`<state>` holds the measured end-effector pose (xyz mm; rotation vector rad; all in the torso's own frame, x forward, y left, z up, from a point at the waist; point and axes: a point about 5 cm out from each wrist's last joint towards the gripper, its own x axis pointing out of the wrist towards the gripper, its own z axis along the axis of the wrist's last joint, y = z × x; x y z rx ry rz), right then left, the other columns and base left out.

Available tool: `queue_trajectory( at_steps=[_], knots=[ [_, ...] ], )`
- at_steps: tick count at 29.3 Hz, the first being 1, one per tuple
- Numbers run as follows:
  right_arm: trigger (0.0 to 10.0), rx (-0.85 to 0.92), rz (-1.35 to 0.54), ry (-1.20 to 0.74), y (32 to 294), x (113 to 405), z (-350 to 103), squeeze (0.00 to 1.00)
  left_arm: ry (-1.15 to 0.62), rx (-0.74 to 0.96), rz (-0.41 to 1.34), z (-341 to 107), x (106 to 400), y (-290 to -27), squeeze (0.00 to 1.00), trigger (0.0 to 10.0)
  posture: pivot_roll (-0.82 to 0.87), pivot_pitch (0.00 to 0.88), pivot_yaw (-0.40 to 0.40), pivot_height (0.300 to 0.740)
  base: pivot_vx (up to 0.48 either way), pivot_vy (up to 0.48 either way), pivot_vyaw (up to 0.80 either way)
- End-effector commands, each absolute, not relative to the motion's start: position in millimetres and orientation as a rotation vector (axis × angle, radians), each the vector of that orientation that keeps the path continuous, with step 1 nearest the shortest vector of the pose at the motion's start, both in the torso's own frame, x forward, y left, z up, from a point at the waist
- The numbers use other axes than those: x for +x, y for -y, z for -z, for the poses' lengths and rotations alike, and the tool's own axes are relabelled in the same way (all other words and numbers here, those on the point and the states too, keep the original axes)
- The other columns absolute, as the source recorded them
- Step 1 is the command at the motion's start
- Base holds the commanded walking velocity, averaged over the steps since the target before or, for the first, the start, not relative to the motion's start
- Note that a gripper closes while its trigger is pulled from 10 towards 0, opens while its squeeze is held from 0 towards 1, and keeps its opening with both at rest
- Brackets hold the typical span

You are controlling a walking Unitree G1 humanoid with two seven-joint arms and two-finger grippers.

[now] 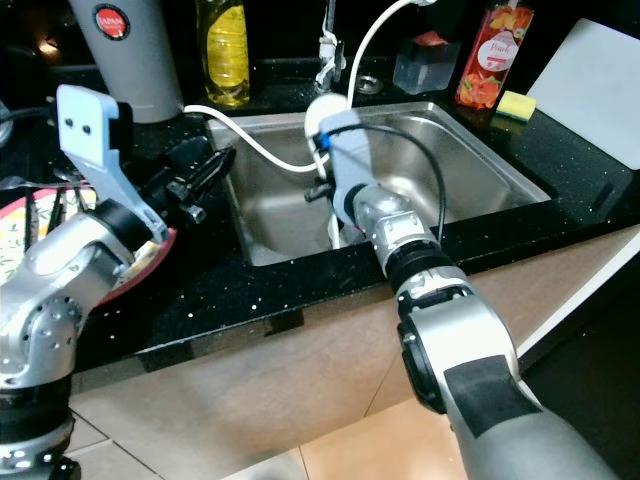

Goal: Kitchen organization

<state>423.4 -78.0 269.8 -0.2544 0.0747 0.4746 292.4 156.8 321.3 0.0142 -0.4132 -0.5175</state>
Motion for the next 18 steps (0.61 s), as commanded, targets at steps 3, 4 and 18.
queue_trajectory(
  at_steps=[3,4,18],
  knots=[
    [10.0,-0.325,-0.479,-0.111,76.7,423.2,-264.8,0.00,0.406,0.032,0.540,-322.3,292.7,-152.8,0.00,10.0,-0.04,0.162,-0.064,0.740,0.000,0.000,0.00],
    [10.0,-0.325,-0.479,-0.111,76.7,423.2,-264.8,0.00,0.406,0.032,0.540,-322.3,292.7,-152.8,0.00,10.0,-0.04,0.162,-0.064,0.740,0.000,0.000,0.00],
    [10.0,-0.716,-0.596,-0.153,65.9,416.9,-236.2,1.00,0.407,0.035,0.523,-320.2,290.8,-153.4,0.00,10.0,-0.03,0.151,-0.081,0.740,0.000,0.000,0.00]
  ],
)
